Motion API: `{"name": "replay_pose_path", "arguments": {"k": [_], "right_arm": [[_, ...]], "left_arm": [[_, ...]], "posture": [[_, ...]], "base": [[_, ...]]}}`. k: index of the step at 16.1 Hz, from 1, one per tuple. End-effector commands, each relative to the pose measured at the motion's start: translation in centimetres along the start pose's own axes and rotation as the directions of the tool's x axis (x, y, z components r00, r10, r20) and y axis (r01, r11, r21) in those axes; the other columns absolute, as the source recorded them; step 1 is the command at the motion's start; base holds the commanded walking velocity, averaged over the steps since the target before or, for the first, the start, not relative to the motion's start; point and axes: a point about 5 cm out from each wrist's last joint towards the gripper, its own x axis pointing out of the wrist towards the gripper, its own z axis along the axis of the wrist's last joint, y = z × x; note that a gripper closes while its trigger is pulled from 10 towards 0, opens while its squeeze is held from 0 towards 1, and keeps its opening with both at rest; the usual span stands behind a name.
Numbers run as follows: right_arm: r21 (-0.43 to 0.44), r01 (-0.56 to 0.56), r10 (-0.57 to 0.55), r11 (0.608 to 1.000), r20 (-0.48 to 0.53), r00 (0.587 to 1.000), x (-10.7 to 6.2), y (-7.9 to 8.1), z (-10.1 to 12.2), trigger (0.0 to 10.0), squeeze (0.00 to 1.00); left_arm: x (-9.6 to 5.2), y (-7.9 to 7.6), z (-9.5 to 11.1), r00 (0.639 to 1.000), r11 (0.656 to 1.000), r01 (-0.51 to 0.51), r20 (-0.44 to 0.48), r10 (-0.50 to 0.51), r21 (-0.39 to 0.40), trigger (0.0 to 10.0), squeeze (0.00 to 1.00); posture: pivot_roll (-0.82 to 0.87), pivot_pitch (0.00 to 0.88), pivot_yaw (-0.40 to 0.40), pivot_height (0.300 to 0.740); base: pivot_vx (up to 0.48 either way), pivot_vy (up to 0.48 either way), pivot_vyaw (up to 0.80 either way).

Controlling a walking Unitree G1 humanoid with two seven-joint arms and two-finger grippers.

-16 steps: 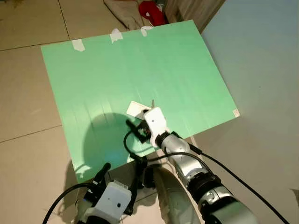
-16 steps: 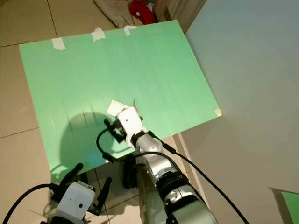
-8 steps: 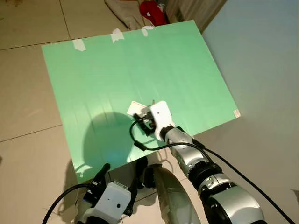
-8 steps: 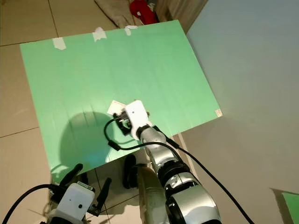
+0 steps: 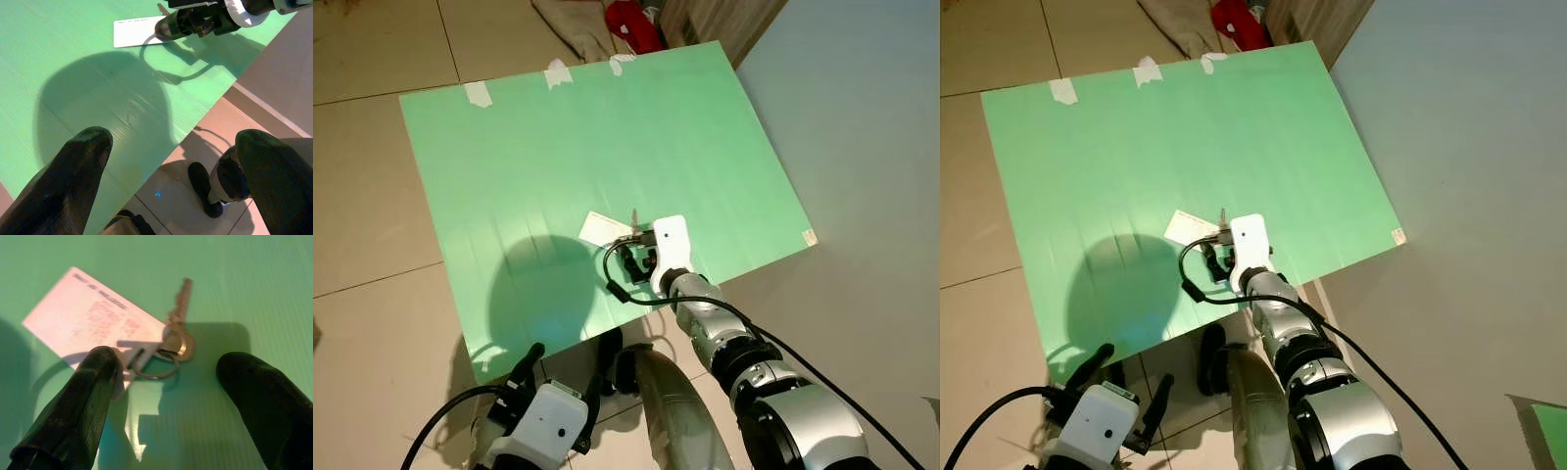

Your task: Hang keys on a hook

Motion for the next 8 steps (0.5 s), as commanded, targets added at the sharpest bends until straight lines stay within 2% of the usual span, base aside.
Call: {"name": "replay_pose_path", "arguments": {"k": [1, 2, 3, 4, 5, 8], "right_arm": [[0.06, -0.009, 0.012, 0.998, -0.048, 0.999, -0.02, 1.18, -1.09, 10.0, 0.0], [0.104, 0.0, 0.006, 0.995, -0.062, 0.998, 0.01, 1.23, -1.24, 10.0, 0.0], [0.132, 0.007, 0.003, 0.991, -0.074, 0.997, 0.02, 1.28, -1.37, 9.3, 0.0], [0.151, 0.012, 0.001, 0.988, -0.085, 0.996, 0.02, 1.37, -1.51, 9.3, 0.0], [0.166, 0.015, 0.001, 0.986, -0.097, 0.995, 0.03, 1.53, -1.68, 10.0, 0.0], [0.171, 0.0, 0.018, 0.985, -0.105, 0.994, 0.11, 2.13, -1.72, 10.0, 0.0]], "left_arm": [[-0.42, -0.83, -0.34, 0.999, 0.999, 0.037, -0.027, -0.037, -0.02, 10.0, 0.0], [-0.36, -0.86, -0.33, 0.999, 0.999, 0.038, -0.027, -0.039, -0.019, 10.0, 0.0], [-0.33, -0.88, -0.31, 0.999, 0.999, 0.039, -0.026, -0.039, -0.02, 10.0, 0.0], [-0.32, -0.88, -0.31, 0.999, 0.999, 0.039, -0.026, -0.04, -0.02, 10.0, 0.0], [-0.32, -0.91, -0.27, 0.999, 0.999, 0.038, -0.025, -0.039, -0.021, 10.0, 0.0], [-0.4, -0.95, -0.28, 0.999, 0.999, 0.034, -0.028, -0.035, -0.023, 10.0, 0.0]], "posture": [[0.27, 0.498, -0.23, 0.722], [0.26, 0.499, -0.232, 0.722], [0.26, 0.501, -0.233, 0.722], [0.26, 0.502, -0.233, 0.722], [0.27, 0.505, -0.236, 0.722], [0.27, 0.507, -0.24, 0.722]], "base": [[0.0, 0.0, 0.0], [0.0, 0.0, 0.0], [0.0, 0.0, 0.0], [0.0, 0.0, 0.0], [0.0, 0.0, 0.0], [0.0, 0.0, 0.0]]}}
